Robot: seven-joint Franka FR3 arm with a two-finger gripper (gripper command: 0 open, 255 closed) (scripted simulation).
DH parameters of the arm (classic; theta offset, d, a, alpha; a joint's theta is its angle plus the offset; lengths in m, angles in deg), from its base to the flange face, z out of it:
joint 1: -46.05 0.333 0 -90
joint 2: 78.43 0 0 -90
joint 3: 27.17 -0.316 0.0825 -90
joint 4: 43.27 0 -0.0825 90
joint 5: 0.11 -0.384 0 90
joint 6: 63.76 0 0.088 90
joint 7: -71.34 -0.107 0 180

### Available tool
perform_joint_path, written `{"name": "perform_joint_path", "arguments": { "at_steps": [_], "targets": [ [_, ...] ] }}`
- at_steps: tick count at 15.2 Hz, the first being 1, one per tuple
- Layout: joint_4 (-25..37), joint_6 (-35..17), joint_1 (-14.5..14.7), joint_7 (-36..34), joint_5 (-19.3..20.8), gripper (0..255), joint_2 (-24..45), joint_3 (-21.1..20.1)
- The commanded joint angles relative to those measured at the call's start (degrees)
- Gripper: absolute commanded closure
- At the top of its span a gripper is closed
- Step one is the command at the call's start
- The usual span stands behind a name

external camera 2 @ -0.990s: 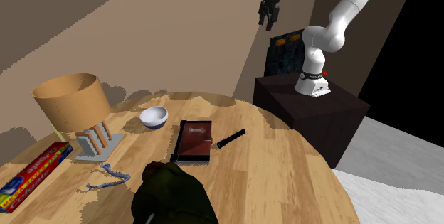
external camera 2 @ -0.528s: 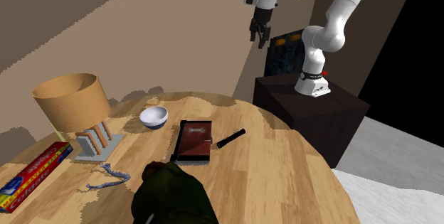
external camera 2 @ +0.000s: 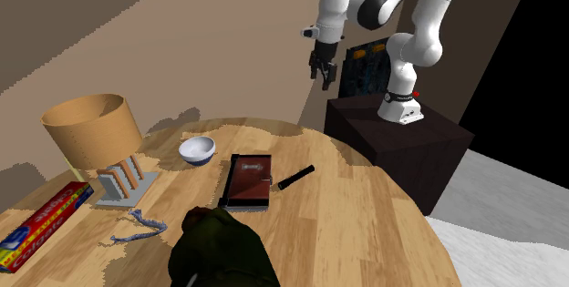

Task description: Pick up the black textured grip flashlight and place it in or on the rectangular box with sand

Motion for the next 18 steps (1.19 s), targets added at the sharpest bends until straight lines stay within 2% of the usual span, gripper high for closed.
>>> {"name": "perform_joint_path", "arguments": {
  "at_steps": [1,9,18],
  "targets": [
    [1.4,-2.4,0.3,-0.7,0.9,0,4.3,-0.8],
    [8.5,-9.9,2.1,-4.0,6.4,0,21.4,-2.7],
    [21.1,-13.9,6.5,-6.9,12.9,0,40.8,-2.1]
  ]
}}
